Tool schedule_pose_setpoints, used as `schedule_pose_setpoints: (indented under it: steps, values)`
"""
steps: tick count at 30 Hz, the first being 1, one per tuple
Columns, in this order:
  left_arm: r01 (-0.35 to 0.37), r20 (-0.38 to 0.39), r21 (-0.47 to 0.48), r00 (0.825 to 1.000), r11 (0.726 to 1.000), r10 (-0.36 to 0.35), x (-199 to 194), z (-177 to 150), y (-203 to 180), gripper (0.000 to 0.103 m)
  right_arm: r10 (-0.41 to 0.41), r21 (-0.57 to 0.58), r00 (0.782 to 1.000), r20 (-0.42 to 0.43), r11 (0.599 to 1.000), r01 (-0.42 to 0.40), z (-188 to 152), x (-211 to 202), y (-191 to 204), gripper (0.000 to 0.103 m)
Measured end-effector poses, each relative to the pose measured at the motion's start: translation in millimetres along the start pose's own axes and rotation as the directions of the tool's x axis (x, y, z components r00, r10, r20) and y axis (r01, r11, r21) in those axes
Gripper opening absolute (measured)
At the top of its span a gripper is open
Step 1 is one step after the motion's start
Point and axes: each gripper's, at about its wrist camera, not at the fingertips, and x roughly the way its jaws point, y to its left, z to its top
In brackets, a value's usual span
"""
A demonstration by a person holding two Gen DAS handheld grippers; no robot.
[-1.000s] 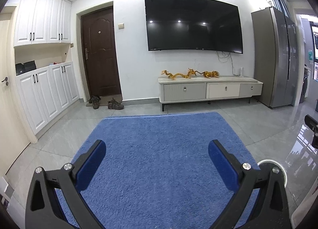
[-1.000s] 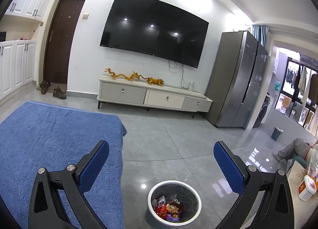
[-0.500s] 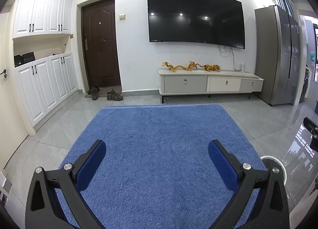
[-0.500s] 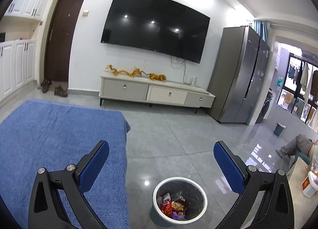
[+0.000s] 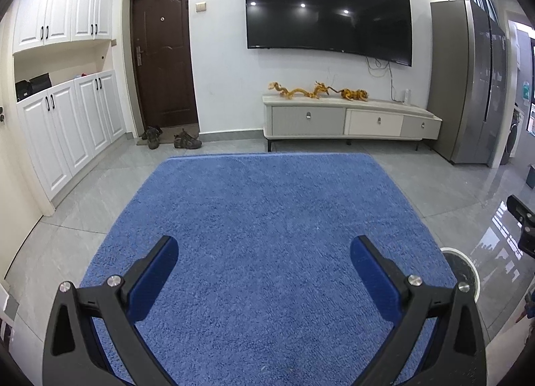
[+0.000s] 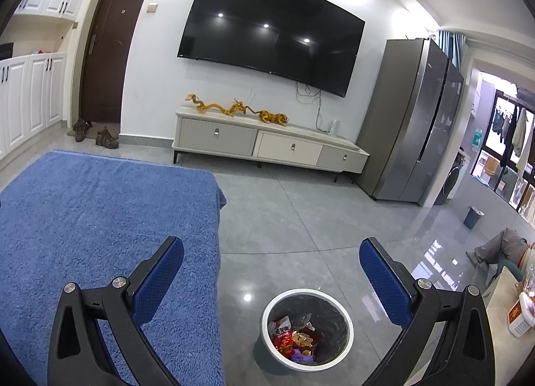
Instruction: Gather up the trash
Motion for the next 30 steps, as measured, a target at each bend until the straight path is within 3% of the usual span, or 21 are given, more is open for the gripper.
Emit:
schedule_pose_setpoints:
  steps: [17,30]
  values:
    - [0.023,-0.06,0.01,0.998,1.0,-0.022,19.2,-5.1,-3.9,0.103,0.017,-0.014,1.0,-0.023,1.0,-0.017,-3.2,11.4,15.8,0.103]
    - [0.019,-0.054,0.016,0.998,1.0,-0.018,18.2,-6.3,-9.4,0.103,0.019,-0.017,1.0,-0.025,1.0,-0.019,-3.6,11.8,21.3,0.103]
